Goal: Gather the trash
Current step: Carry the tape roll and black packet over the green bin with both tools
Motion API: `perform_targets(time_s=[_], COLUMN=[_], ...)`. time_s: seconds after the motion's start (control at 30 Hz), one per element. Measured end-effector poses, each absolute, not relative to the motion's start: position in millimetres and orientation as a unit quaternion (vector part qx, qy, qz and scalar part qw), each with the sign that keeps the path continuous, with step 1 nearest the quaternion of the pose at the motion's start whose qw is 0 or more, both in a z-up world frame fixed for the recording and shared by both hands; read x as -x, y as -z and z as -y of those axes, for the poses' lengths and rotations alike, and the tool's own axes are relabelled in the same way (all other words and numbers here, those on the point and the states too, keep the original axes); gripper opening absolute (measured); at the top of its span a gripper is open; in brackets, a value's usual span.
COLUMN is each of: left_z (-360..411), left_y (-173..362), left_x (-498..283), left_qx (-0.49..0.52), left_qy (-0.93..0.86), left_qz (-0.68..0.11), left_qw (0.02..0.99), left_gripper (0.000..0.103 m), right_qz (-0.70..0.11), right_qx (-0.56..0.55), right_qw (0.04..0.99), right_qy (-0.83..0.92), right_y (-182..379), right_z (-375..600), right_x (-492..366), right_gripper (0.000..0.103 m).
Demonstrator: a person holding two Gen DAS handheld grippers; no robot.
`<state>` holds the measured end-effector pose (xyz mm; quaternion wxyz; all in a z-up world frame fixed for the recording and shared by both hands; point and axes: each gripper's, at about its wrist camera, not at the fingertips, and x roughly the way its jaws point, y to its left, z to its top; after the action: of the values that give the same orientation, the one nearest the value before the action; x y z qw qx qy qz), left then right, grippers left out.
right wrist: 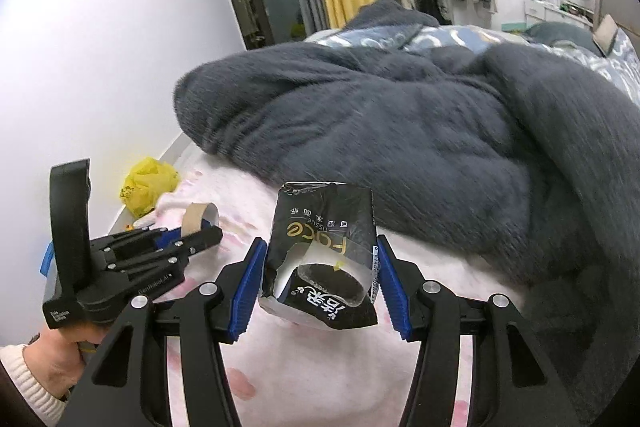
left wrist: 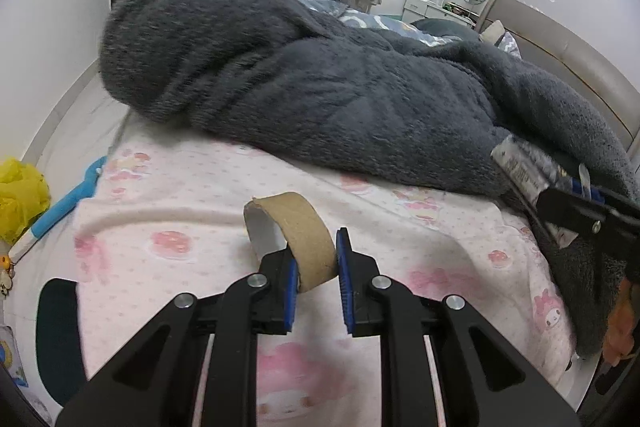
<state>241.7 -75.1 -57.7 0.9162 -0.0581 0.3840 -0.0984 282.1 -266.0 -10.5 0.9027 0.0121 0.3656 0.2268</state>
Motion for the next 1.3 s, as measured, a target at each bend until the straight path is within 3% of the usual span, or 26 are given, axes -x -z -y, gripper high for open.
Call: perform_targets(time_s=[0.7,1.3], left_z=[-47,-162], left_y=[50,118], left_x=[-225,-203], left_qx=[0.07,0.097], left_qy=[0.026,-0.044], left_qz=[-0.391,-0.486], left_qw=[0.917,0.868], left_gripper=[0.019,0.019], right_qz=[-0.341,-0.345], right_qx=[0.014,0.056], right_qw=[0.89,0.856], right_qy=[-0.301,-0.381], right_y=[-31,-27], right_z=[137,2], right_x=[-288,-271], right_gripper=[0.055,0.055])
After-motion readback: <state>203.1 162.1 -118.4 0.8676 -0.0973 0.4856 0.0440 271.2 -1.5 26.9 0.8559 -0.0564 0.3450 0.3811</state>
